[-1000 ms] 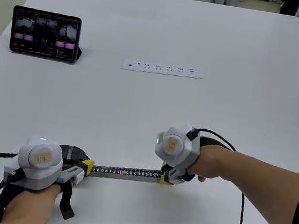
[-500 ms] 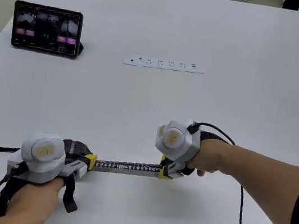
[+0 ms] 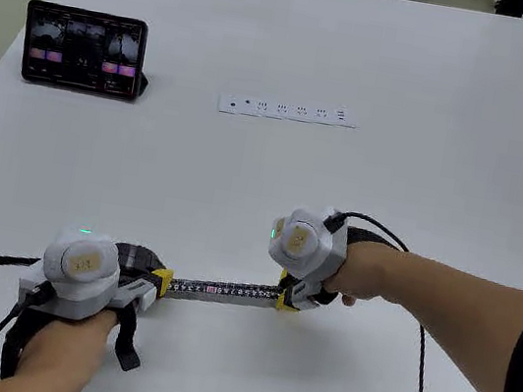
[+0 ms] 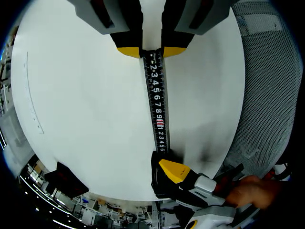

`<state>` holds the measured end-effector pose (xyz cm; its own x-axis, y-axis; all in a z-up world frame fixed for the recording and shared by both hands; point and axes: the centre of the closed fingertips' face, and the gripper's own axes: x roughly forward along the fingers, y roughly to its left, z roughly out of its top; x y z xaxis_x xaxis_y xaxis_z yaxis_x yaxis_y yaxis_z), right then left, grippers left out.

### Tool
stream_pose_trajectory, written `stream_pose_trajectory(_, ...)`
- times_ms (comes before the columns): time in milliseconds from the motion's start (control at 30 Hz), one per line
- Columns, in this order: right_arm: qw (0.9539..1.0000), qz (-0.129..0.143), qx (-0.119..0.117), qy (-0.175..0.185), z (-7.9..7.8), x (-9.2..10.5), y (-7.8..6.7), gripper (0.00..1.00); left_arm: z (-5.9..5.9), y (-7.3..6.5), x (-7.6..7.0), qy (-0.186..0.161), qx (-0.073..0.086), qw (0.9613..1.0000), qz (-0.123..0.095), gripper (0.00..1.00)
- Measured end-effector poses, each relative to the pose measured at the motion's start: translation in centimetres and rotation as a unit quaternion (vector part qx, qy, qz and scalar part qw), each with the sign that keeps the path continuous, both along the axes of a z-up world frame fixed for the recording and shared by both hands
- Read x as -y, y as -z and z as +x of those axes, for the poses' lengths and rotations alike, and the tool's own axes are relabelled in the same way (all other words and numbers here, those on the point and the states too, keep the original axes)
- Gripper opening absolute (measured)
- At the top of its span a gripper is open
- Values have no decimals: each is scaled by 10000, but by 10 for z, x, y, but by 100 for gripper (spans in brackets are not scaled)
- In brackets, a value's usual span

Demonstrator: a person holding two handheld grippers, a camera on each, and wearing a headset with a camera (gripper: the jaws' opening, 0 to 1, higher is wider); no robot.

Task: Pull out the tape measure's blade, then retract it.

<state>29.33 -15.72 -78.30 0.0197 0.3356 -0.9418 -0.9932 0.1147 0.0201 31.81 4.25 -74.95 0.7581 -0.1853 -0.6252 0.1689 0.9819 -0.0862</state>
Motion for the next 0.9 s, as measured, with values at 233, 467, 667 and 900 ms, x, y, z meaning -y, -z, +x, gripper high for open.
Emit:
stream_pose_trajectory(233, 10000, -9, -17, 54, 0, -1, 0, 10, 0, -1, 0, 14, 20, 10000, 0, 61)
stream_pose_trajectory(467, 10000, 16, -27, 3, 1, -3, 0, 10, 1, -1, 0, 15, 35, 10000, -8, 61)
stream_pose_trajectory(667, 10000, 5, -17, -29, 1, -7, 0, 10, 0, -2, 0, 20, 35, 10000, -60, 61)
stream_pose_trajectory(900, 10000, 31, -30, 9, 1, -10, 0, 10, 0, -2, 0, 89, -9, 9999, -112, 60)
